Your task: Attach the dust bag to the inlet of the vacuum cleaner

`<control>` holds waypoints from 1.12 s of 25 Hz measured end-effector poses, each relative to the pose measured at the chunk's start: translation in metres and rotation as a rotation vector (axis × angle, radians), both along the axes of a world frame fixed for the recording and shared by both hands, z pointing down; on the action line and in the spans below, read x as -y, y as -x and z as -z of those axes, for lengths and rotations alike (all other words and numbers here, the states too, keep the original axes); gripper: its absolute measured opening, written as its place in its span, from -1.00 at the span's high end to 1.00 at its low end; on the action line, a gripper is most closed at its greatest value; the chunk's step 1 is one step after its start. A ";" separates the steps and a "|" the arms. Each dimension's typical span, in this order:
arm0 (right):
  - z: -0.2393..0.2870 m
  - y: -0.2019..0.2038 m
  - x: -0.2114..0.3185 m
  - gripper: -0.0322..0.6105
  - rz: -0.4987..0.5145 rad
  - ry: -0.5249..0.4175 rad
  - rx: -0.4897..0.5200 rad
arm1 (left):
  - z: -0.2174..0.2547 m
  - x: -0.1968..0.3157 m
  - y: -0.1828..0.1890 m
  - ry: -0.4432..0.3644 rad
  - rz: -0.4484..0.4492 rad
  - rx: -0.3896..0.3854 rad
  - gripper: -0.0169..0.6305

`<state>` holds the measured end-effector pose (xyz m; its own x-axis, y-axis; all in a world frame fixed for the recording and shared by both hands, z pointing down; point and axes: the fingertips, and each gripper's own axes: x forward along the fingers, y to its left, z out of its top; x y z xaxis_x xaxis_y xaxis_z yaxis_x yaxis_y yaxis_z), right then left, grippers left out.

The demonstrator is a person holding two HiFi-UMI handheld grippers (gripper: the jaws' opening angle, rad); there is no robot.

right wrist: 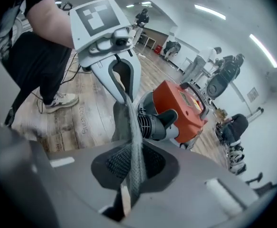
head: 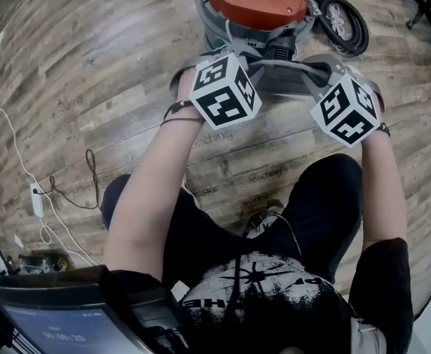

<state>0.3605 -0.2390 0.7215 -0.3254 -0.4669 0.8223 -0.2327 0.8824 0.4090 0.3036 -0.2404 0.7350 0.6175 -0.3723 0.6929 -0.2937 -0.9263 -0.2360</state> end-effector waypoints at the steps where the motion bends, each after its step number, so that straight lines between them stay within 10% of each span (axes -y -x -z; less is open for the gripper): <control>1: -0.005 -0.004 0.001 0.84 -0.026 0.018 0.023 | 0.007 0.000 -0.004 -0.007 -0.006 -0.020 0.85; 17: -0.019 -0.018 0.006 0.84 -0.112 0.010 0.048 | 0.022 0.003 -0.021 0.003 -0.006 -0.104 0.83; 28: 0.013 0.011 0.004 0.84 -0.032 -0.068 0.009 | -0.012 0.000 0.000 0.067 0.032 0.006 0.83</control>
<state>0.3498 -0.2434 0.7088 -0.3164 -0.5322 0.7853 -0.2647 0.8445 0.4657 0.3036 -0.2402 0.7467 0.6019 -0.3444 0.7205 -0.3224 -0.9302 -0.1753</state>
